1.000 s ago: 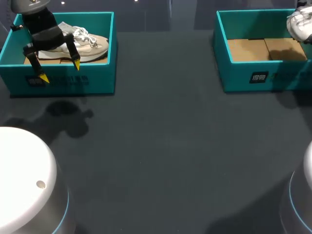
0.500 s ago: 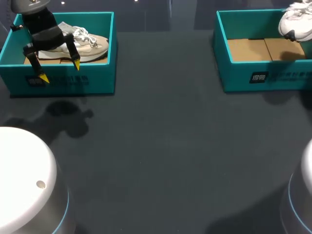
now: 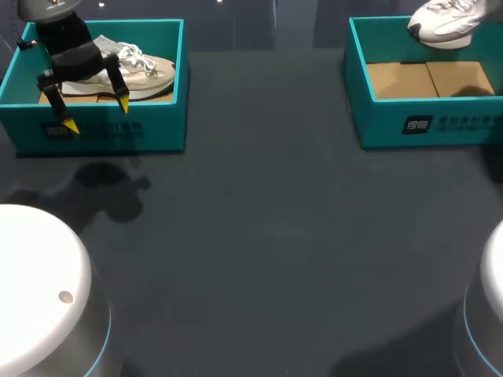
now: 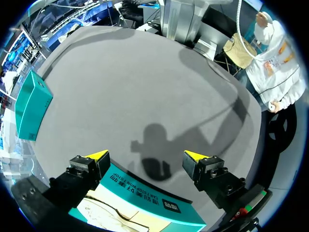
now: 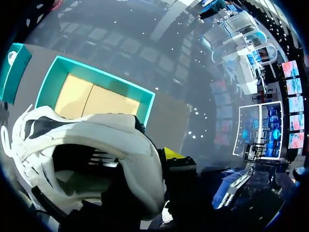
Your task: Take the shoe out of the shoebox, open the shoe tongue, remove and reinsert the insole, then place the shoe into the shoebox
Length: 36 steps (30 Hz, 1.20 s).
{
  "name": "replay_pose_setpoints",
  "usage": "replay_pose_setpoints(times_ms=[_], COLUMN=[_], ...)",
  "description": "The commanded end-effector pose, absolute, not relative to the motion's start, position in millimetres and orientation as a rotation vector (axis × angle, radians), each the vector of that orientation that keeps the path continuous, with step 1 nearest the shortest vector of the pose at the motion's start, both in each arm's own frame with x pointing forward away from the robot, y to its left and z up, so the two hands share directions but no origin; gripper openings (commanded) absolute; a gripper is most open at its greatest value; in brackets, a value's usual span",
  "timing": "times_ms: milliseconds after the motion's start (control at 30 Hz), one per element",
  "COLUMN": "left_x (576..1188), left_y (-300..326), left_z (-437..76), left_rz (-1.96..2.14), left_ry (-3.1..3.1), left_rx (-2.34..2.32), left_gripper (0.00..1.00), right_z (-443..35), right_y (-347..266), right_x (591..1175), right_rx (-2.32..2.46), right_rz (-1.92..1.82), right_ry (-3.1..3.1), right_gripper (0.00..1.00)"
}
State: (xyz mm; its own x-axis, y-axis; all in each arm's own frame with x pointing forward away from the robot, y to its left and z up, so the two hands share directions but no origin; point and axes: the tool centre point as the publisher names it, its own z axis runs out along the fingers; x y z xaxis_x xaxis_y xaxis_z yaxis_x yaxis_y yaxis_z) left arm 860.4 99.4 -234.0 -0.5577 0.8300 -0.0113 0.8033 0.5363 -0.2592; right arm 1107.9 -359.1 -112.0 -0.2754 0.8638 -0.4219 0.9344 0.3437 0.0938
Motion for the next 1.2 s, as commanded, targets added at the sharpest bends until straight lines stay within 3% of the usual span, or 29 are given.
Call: replay_pose_setpoints(times_ms=[33, 700, 1200], left_x=[860.7, 860.7, 860.7], left_y=[99.6, 99.6, 99.6], left_z=[-233.6, -233.6, -233.6], left_rz=[0.355, 0.355, 0.355], left_ry=[-2.651, -2.651, -2.651], left_rx=[-1.417, -1.417, -1.417], left_gripper=[1.00, 1.00, 1.00], right_z=[-113.1, -172.3, -191.4], right_y=[-360.8, -346.4, -345.5], right_x=[1100.7, 1039.6, 1045.2], right_rx=[1.745, 1.967, 1.980], right_rz=[-0.163, -0.106, -0.110], right_ry=[2.123, 1.839, 1.820], right_gripper=[0.00, 0.00, 0.00])
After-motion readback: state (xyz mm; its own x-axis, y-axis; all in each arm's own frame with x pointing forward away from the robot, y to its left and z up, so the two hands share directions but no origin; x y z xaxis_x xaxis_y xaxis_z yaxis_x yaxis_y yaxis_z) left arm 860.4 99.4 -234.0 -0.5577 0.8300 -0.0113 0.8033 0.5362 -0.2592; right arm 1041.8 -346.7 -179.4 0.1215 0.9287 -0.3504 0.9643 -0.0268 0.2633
